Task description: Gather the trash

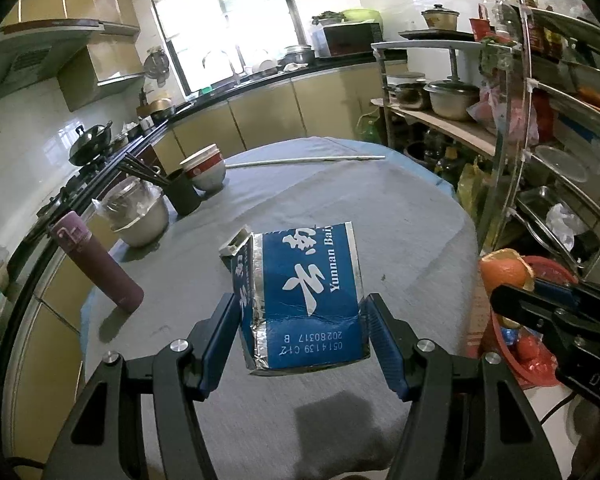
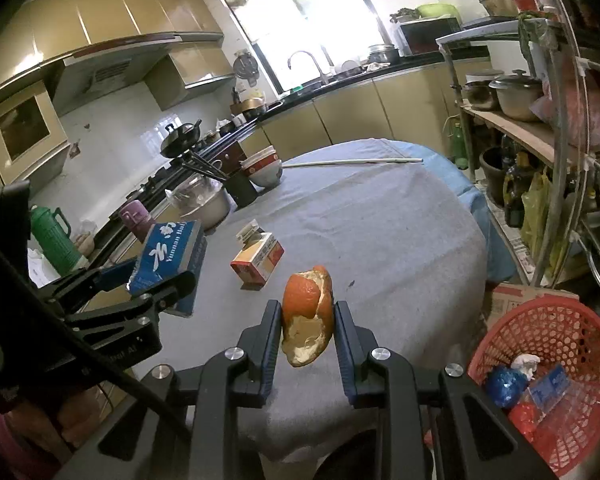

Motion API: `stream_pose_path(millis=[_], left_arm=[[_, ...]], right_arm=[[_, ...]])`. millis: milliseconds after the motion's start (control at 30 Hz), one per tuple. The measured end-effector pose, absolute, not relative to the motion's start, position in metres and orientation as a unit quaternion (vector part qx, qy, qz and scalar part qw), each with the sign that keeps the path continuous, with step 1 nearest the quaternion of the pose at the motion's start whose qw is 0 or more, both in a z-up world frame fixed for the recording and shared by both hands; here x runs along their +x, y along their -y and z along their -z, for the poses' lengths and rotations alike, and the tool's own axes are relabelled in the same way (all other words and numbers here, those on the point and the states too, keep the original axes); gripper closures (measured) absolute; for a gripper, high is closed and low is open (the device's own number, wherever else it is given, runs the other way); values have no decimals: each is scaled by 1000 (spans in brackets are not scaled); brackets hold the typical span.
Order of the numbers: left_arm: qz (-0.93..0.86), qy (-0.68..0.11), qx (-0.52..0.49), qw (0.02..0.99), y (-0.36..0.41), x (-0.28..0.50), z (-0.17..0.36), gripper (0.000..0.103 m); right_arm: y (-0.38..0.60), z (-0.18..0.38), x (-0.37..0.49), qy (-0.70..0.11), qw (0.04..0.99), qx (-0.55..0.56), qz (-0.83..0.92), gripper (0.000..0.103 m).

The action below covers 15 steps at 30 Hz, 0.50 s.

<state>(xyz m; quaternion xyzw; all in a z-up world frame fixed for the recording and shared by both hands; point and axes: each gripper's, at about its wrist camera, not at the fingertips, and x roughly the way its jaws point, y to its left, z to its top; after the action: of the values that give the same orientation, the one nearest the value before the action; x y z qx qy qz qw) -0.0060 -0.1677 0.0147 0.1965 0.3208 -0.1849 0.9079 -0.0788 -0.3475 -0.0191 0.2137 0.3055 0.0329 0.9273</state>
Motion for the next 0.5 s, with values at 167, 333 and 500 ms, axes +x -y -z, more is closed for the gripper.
stream_pose_path(millis=[167,333,500], left_arm=[[195,-319,203,905,174,-13,-14,37],[203,-320,207,902,181,-17,-11,37],[213,-322,213,898,189,-22,-8,37]], right_arm=[[350,19,-86,-305,927,216,-27,75],[355,22,-93,-307,926,220,-20,75],[364,26,-99,-310,922,232,-11,75]])
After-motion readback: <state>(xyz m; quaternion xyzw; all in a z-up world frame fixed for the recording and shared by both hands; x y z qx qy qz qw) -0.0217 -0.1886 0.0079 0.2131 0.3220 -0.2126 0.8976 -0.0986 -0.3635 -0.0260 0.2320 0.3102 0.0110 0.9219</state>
